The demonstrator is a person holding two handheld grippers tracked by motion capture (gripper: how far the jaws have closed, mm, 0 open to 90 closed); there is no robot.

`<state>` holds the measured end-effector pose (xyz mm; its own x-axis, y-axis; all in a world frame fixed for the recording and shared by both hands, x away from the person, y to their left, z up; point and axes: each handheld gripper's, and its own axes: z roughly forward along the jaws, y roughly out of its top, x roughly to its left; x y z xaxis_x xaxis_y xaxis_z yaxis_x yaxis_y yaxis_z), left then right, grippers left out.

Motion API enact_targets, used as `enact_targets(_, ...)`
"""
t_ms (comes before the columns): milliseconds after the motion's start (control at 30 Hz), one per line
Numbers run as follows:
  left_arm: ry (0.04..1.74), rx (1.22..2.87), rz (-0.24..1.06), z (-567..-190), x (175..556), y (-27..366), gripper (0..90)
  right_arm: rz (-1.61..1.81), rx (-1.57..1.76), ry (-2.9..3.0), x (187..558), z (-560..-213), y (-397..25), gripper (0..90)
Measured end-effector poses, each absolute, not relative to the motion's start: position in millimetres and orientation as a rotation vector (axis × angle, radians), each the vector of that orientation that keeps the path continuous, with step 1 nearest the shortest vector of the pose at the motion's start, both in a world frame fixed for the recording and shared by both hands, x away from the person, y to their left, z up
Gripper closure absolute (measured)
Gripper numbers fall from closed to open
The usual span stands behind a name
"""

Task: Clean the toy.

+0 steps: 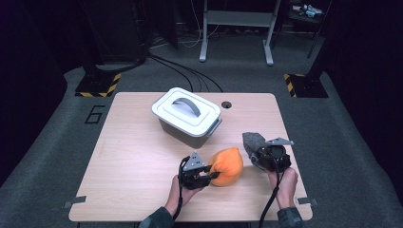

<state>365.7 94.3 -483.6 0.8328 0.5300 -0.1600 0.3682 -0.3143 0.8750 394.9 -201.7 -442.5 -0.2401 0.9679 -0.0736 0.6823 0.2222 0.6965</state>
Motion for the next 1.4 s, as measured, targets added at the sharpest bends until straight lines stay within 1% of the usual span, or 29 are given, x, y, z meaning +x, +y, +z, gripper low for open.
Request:
enact_targets(300, 0.668, 1.941, 0.190, -483, 366, 95, 67.0, 0.693, 1.645, 1.934, 412, -460, -229, 64.4)
enact_targets(467, 0.670, 1.941, 0.187, -483, 366, 95, 67.0, 0.626, 1.664, 1.914, 422, -471, -239, 62.9)
enact_targets(567, 0.671, 1.941, 0.189, -483, 366, 95, 67.0, 0.601, 1.675, 1.912, 430, -480, -244, 59.7)
enact_targets(600, 0.672, 1.942, 0.189, -483, 366, 95, 66.9, 0.593, 1.683, 1.911, 431, -481, -245, 57.3)
enact_targets(667, 0.673, 1.940, 0.197, -483, 366, 95, 66.9, 0.574, 1.698, 1.913, 436, -487, -247, 47.7)
enact_targets(733, 0.674, 1.941, 0.195, -483, 366, 95, 66.9, 0.564, 1.712, 1.919, 438, -489, -249, 35.5)
enact_targets(833, 0.676, 1.941, 0.190, -483, 367, 96, 66.9, 0.627, 1.726, 1.897, 433, -486, -253, 21.6)
enact_targets(900, 0.674, 1.945, 0.187, -482, 368, 96, 66.9, 0.665, 1.724, 1.884, 426, -481, -255, 15.2)
enact_targets(933, 0.674, 1.945, 0.187, -482, 368, 96, 66.9, 0.665, 1.724, 1.884, 426, -481, -255, 15.2)
enact_targets(1033, 0.674, 1.945, 0.184, -482, 368, 96, 66.9, 0.739, 1.680, 1.881, 409, -472, -257, 11.0)
enact_targets(1100, 0.676, 1.940, 0.188, -482, 368, 96, 66.9, 0.774, 1.664, 1.877, 399, -469, -255, 6.0)
enact_targets(1200, 0.674, 1.942, 0.191, -482, 368, 96, 66.9, 0.817, 1.644, 1.873, 383, -468, -253, 1.5)
enact_targets(1267, 0.674, 1.943, 0.187, -482, 368, 97, 66.9, 0.819, 1.643, 1.872, 373, -470, -252, 0.0)
enact_targets(1400, 0.680, 1.935, 0.193, -482, 369, 97, 66.9, 0.825, 1.655, 1.862, 354, -482, -259, 0.0)
